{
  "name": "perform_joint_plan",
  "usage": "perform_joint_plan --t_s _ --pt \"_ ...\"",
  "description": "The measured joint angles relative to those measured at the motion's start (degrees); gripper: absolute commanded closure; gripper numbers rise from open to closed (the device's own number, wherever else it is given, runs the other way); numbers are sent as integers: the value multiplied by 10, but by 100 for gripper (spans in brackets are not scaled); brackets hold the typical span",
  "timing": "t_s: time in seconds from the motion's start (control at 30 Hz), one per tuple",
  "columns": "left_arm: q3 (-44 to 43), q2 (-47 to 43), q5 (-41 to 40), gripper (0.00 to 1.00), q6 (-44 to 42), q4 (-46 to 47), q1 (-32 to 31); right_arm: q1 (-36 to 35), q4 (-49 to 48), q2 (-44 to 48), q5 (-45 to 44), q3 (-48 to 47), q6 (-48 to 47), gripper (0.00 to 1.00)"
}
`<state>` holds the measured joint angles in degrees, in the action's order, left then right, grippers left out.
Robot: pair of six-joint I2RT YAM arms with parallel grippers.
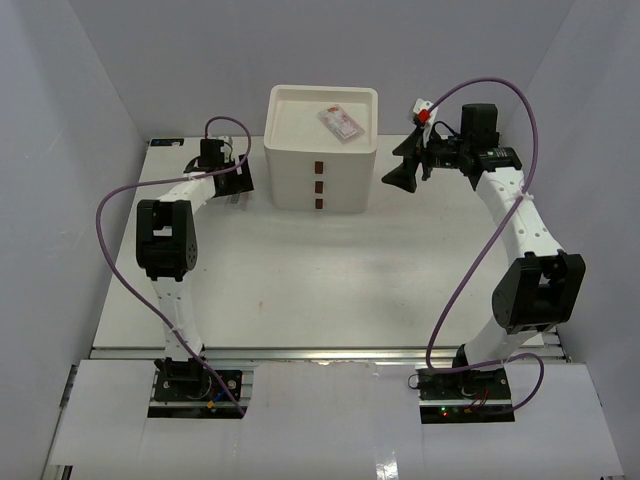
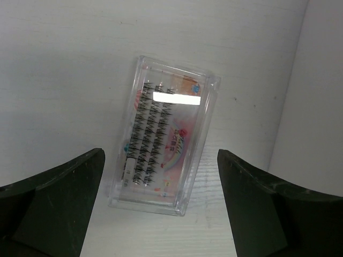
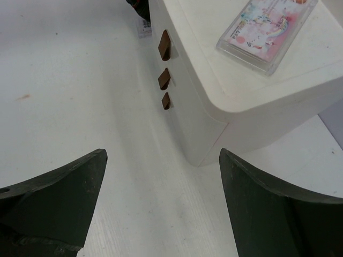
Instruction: Organize the makeup
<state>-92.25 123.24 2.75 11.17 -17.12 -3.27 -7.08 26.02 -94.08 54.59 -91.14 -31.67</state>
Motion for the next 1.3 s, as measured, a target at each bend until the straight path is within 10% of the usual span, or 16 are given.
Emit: perform_joint_plan --t_s 0.27,0.83,1.3 --pt "-24 31 -54 9 -4 -11 -29 3 0 7 0 10 2 10" --pt "38 -7 -130 65 23 -11 -32 10 -5 10 11 10 16 10" --pt "126 -337 1 76 108 35 -18 10 -5 28 11 38 17 9"
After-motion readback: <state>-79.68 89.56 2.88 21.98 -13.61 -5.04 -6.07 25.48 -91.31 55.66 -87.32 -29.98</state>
